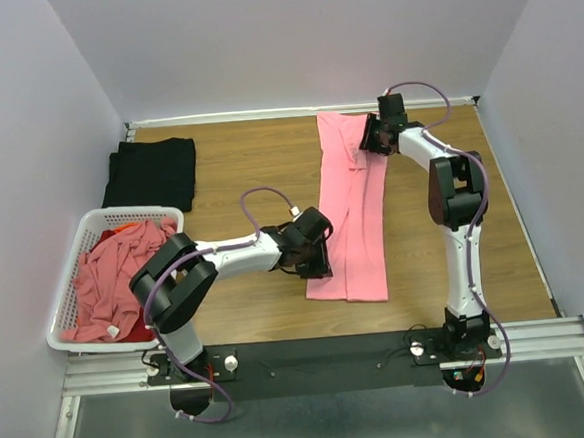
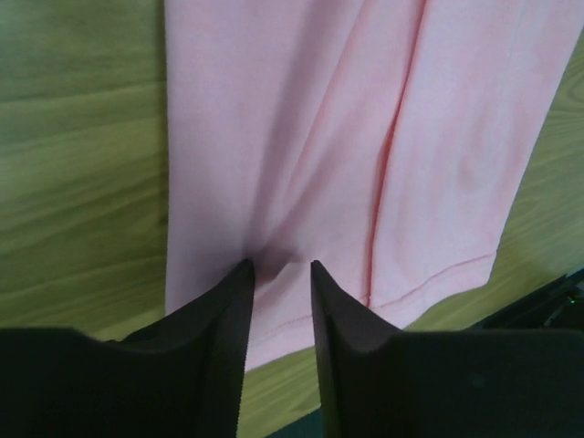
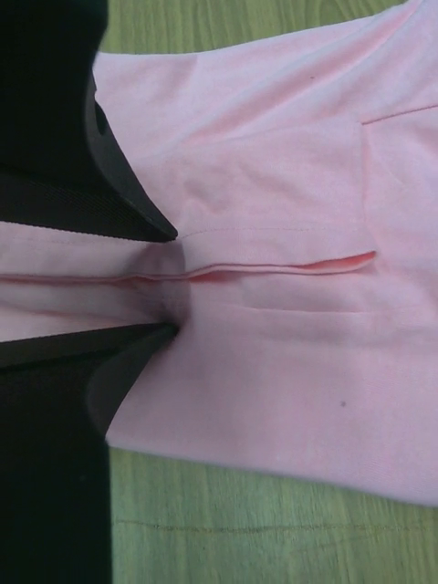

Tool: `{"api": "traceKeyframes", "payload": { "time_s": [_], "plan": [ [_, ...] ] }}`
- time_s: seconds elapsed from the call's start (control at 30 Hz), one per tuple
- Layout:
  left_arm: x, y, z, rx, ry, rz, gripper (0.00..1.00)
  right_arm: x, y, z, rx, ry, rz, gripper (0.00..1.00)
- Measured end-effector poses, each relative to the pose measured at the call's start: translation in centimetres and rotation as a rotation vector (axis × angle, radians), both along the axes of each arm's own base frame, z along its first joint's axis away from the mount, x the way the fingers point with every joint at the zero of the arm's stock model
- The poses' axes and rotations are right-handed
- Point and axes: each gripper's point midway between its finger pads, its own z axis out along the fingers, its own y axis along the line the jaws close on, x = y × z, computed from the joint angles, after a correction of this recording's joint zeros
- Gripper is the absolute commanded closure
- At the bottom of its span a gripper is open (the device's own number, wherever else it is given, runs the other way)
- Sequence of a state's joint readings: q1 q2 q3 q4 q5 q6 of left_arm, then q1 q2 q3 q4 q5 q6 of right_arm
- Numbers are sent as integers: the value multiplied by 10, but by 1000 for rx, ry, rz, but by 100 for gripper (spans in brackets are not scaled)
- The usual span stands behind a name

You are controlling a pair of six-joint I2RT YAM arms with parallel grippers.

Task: Fold and stack the t-shirts
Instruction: Fold the tshirt

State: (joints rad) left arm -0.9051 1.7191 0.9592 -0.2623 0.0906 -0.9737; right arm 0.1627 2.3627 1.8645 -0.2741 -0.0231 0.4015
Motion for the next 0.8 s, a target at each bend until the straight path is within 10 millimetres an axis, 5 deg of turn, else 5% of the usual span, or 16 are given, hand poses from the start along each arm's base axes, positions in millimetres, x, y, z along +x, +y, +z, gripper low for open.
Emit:
{"api": "traceKeyframes", "payload": {
  "time_s": [0.2, 0.33, 0.47, 0.53, 0.8],
  "plan": [
    [-12, 5, 6, 59, 59, 82, 50, -16, -5, 6, -43, 18, 37, 35],
    [-10, 18, 25, 88, 34, 153, 48, -50, -13, 42, -50, 20, 28, 34],
    [-7, 27, 44, 103, -8, 194, 44, -101, -18, 90, -47, -15, -2, 34],
    [-9, 35, 45, 128, -21, 201, 43, -128, -14, 97, -40, -9, -9, 35],
    [-24, 71, 22, 255, -37, 160, 43, -301, 0, 49, -82, 252, 75, 34]
  ]
}}
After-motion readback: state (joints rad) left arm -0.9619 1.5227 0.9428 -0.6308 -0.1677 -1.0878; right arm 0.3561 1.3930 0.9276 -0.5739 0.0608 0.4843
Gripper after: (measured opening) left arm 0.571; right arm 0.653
